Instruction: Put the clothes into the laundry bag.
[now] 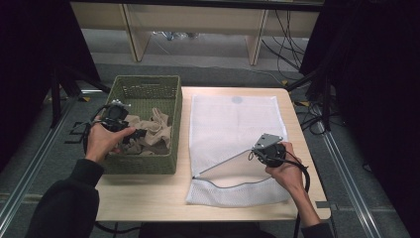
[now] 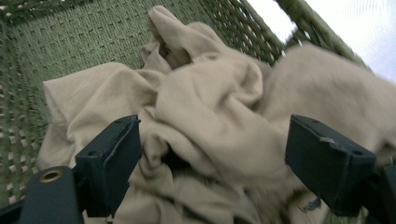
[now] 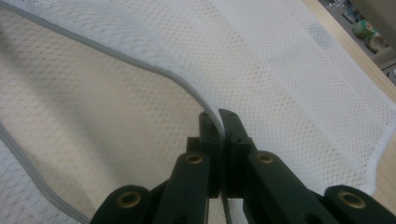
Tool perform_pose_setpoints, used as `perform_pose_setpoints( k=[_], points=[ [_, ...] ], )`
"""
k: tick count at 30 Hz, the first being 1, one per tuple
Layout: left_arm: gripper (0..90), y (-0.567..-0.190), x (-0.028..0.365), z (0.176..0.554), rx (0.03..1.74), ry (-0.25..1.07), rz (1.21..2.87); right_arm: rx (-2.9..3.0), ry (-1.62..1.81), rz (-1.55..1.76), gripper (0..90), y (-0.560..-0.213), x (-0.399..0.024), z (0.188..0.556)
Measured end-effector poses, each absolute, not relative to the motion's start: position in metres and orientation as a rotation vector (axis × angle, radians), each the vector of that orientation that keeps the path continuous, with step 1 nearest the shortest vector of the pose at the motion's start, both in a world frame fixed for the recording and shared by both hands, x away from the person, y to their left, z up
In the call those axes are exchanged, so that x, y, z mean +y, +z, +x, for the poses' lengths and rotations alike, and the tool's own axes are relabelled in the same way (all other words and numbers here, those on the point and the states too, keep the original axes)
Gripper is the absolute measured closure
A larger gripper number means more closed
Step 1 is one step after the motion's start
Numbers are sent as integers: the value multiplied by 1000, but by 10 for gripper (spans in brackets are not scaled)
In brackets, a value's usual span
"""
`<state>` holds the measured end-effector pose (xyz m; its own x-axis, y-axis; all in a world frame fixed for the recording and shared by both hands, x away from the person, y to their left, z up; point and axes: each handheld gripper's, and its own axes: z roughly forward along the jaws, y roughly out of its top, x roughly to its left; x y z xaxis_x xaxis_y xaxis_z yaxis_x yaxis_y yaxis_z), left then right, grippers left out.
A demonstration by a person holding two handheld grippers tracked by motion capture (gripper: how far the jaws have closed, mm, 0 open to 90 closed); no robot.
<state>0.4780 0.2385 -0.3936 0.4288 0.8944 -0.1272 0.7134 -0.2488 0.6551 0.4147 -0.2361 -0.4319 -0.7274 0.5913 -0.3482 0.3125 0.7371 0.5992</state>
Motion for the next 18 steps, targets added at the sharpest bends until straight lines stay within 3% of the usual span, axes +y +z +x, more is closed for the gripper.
perform_pose_setpoints(
  k=[3,7,11,15,18],
  points=[
    [180,-396,239,488,1378,294,1996,2411,684,713,896,-433,-234,413],
    [182,-410,232,500,1400,267,2125,2428,675,716,896,-434,-233,413],
    [162,-423,228,512,1548,196,2146,2426,665,701,896,-435,-233,413],
    [202,-433,227,521,1510,191,2180,2443,667,700,896,-437,-232,414],
    [166,-443,226,526,1488,141,2221,2444,670,681,895,-438,-233,414]
  ],
)
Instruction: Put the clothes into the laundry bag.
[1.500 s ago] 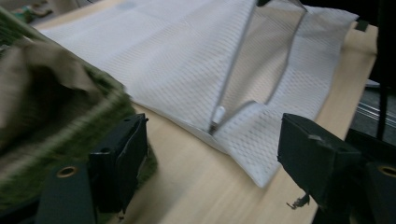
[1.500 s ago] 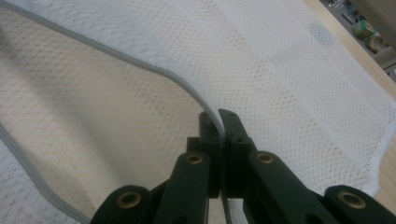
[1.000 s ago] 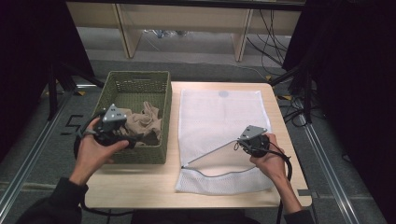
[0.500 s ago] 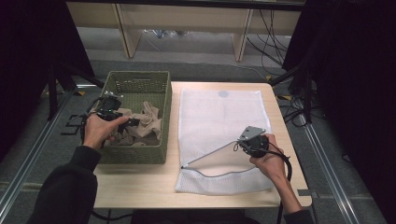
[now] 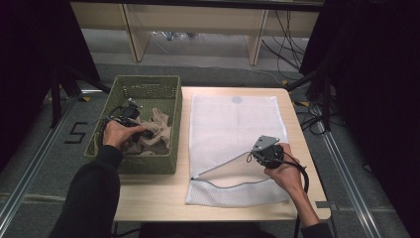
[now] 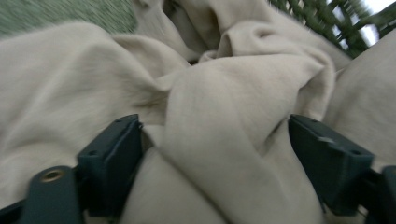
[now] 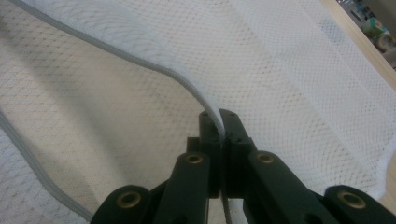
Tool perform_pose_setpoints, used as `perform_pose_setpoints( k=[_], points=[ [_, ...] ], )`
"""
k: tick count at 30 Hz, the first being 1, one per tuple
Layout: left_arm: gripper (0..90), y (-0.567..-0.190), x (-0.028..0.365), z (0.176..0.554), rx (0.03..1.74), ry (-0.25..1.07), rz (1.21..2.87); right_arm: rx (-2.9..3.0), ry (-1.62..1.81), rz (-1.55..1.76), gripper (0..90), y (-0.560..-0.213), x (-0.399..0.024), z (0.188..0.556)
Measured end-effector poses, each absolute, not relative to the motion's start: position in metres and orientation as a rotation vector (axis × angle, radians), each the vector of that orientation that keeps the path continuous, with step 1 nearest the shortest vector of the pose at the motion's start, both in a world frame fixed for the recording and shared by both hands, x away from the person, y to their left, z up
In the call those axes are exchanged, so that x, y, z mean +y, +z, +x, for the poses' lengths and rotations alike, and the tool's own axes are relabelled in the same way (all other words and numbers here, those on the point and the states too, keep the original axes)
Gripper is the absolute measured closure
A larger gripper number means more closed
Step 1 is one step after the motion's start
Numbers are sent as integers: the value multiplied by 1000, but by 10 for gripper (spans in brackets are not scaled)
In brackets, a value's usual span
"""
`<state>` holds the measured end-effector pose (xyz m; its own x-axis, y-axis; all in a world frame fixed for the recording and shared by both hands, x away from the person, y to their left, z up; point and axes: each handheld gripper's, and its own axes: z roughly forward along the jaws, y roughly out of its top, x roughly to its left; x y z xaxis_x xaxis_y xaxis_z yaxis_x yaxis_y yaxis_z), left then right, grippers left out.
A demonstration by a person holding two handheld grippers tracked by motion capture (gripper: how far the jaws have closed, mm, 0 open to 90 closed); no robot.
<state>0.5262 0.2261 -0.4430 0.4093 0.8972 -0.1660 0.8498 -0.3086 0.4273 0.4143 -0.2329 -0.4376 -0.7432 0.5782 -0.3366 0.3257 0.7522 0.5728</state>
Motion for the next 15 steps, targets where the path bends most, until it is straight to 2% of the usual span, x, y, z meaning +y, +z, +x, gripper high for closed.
perform_pose_setpoints(
  k=[4,5,6,9,10,12,15],
  points=[
    [148,-462,219,530,1485,118,2249,2441,672,700,895,-437,-234,413],
    [194,-465,219,531,1477,110,2260,2443,669,700,894,-438,-234,413],
    [194,-466,219,531,1463,100,2264,2443,669,700,894,-438,-234,413],
    [542,-470,221,530,1427,201,2274,2445,668,695,894,-438,-234,413],
    [596,-469,221,531,1432,222,2269,2445,669,693,894,-438,-234,413],
    [692,-465,222,534,1397,360,2284,2444,669,696,894,-438,-234,413],
    [744,-454,226,535,1445,610,2164,2445,665,695,894,-438,-234,413]
  ],
)
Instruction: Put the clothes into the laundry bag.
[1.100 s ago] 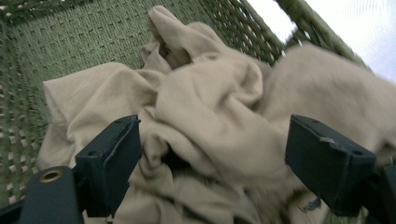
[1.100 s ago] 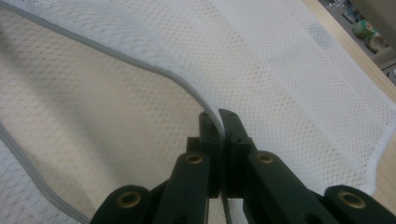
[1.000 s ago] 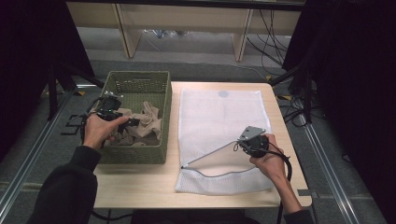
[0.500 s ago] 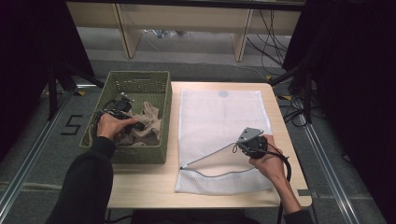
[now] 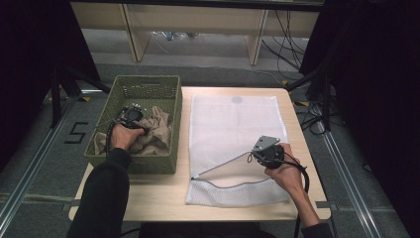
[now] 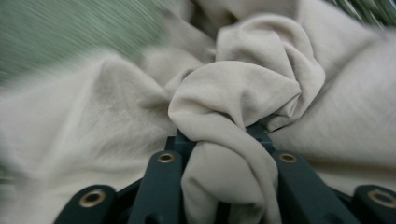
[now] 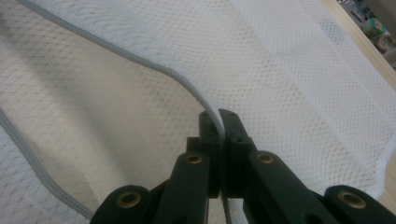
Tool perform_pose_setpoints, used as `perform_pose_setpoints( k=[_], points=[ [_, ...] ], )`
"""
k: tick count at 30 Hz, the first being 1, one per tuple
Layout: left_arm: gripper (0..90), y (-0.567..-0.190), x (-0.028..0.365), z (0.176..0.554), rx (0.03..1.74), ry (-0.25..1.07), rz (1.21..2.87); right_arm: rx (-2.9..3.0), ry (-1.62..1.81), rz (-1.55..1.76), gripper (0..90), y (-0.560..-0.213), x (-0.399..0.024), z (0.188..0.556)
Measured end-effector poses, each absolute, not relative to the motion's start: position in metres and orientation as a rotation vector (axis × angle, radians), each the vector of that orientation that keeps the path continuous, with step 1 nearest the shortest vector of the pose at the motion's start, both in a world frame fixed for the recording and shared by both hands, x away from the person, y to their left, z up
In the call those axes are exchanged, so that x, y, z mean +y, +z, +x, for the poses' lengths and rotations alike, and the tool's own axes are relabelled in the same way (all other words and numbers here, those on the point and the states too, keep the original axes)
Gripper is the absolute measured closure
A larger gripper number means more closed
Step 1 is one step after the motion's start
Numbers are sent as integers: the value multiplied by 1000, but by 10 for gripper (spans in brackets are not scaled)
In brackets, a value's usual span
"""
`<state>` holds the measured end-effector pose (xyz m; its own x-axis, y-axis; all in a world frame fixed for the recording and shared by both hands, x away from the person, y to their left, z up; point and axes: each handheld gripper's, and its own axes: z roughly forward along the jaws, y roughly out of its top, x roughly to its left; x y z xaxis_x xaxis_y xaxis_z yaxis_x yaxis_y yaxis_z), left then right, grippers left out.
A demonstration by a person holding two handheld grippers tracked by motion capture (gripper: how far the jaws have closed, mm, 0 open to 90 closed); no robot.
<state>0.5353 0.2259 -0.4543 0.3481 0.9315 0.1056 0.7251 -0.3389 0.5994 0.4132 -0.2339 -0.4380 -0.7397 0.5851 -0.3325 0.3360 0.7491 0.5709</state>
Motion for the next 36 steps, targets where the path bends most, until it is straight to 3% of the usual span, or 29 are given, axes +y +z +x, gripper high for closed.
perform_pose_setpoints(
  k=[4,6,7,9,10,11,12,13,16,17,20,32,36],
  points=[
    [729,-447,232,536,1467,714,2050,2445,667,681,895,-438,-235,414],
    [670,-450,232,536,1464,570,2099,2443,666,698,894,-439,-236,414],
    [555,-452,232,535,1465,501,2127,2445,662,697,895,-439,-236,415],
    [522,-450,232,532,1456,501,2151,2444,661,695,894,-439,-236,415],
    [400,-448,234,531,1446,480,2150,2447,658,675,894,-440,-236,415],
    [336,-447,235,530,1459,412,2135,2448,655,678,894,-440,-236,415],
    [336,-446,237,529,1479,328,2131,2448,655,678,894,-440,-236,415],
    [276,-445,238,528,1471,271,2143,2449,652,698,894,-440,-235,414],
    [231,-440,242,522,1424,160,2150,2456,652,668,893,-441,-234,415],
    [153,-439,244,522,1370,146,2189,2457,646,666,893,-441,-234,415],
    [152,-445,240,521,1295,72,2295,2457,642,671,893,-441,-234,415],
    [155,-417,227,505,1060,172,2411,2462,634,652,889,-444,-235,417],
    [109,-427,223,499,997,174,2480,2456,629,676,888,-443,-233,415]
  ],
)
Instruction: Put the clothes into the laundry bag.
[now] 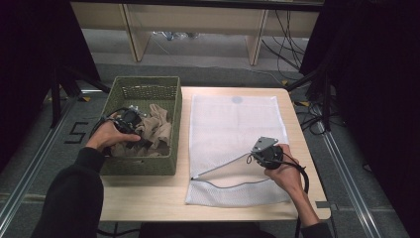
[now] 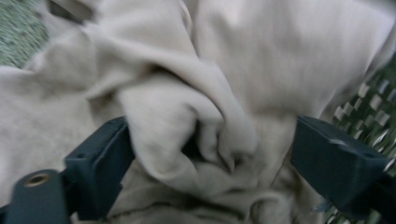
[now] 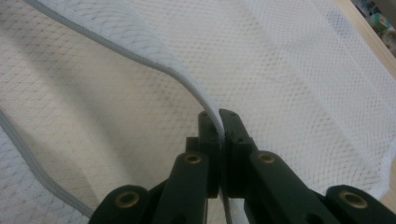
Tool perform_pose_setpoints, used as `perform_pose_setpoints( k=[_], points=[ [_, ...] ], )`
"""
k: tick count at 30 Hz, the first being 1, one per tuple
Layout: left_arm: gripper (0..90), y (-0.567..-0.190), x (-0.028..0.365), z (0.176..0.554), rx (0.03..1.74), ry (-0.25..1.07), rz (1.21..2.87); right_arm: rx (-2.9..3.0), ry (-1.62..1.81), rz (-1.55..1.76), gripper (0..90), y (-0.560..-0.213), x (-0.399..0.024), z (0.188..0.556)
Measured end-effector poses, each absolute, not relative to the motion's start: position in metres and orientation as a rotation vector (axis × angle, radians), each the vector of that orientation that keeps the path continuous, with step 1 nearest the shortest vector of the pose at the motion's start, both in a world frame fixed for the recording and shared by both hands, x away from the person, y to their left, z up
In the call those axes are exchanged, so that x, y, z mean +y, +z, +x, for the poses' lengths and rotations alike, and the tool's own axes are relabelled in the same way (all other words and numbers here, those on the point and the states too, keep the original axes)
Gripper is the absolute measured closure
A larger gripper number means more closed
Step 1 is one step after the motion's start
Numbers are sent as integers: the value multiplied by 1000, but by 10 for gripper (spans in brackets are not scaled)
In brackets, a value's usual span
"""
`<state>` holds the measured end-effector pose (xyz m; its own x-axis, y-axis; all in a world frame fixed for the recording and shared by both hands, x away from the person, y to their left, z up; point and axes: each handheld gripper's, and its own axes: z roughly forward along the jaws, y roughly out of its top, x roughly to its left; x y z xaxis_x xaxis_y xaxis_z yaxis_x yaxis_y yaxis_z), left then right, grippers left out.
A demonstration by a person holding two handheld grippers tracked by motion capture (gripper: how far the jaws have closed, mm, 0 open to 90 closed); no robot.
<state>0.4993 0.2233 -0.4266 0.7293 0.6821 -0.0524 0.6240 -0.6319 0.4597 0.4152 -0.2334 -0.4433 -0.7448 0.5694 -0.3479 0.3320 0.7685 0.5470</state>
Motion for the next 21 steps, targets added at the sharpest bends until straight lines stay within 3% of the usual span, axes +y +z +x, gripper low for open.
perform_pose_setpoints(
  k=[1,9,10,11,13,14,15,17,21],
  points=[
    [69,-432,222,500,994,170,2502,2464,630,662,887,-443,-233,416],
    [67,-463,204,514,923,90,2672,2457,632,677,885,-444,-234,416],
    [157,-466,204,516,916,87,2685,2460,633,649,884,-444,-235,417],
    [357,-468,202,516,897,108,2697,2460,638,675,882,-444,-235,416],
    [522,-468,201,518,872,162,2707,2456,638,688,882,-443,-235,415],
    [522,-467,201,519,899,178,2685,2456,638,688,882,-443,-235,415],
    [636,-464,202,519,948,238,2642,2456,639,668,882,-443,-235,416],
    [694,-461,206,524,1069,384,2560,2457,638,666,882,-442,-235,416],
    [664,-464,208,529,1244,383,2425,2454,639,685,882,-443,-235,415]
  ],
)
